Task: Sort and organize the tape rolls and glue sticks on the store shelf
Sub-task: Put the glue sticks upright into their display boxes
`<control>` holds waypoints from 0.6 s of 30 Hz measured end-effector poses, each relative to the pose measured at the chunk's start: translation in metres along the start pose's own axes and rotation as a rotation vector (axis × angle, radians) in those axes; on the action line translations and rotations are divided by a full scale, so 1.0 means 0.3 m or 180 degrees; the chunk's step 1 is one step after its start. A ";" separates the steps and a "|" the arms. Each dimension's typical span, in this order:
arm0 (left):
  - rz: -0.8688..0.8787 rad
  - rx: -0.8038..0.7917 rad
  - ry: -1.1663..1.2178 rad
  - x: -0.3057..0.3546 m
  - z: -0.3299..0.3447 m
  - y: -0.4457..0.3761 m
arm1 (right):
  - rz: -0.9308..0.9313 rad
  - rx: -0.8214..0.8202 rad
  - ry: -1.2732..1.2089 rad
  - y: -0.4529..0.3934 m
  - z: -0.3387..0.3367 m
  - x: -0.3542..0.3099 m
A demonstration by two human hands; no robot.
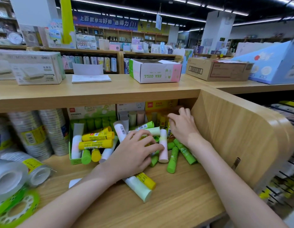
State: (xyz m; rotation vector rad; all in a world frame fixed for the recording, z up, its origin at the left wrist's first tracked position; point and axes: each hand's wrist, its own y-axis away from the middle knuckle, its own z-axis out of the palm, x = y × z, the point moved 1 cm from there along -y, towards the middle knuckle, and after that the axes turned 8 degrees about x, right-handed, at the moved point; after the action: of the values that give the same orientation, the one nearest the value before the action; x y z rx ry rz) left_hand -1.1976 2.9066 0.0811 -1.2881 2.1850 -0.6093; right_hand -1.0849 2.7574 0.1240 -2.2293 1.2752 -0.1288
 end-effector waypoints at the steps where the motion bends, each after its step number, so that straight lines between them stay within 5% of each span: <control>1: -0.0006 -0.0007 0.0003 0.000 0.000 0.000 | 0.0009 -0.0058 -0.0022 0.003 0.001 0.002; 4: 0.0008 -0.0019 -0.0049 -0.001 0.002 0.002 | -0.0123 -0.0072 -0.0464 0.045 -0.006 0.017; 7: -0.0021 0.0014 0.0000 -0.007 0.006 0.002 | -0.0360 0.0476 -0.1159 0.157 -0.038 0.039; 12: -0.0072 0.0058 0.0058 -0.011 0.012 0.003 | -0.0685 -0.0183 -0.0682 0.345 -0.004 0.044; 18: -0.0266 0.0196 0.0256 -0.010 0.007 0.003 | -0.0734 0.0264 -0.0874 0.406 0.011 0.043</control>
State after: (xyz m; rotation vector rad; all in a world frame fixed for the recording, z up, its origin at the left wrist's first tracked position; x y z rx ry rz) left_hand -1.1955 2.9093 0.0796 -1.3496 2.1671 -0.7677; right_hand -1.1700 2.7010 0.0564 -2.2252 0.8518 0.0371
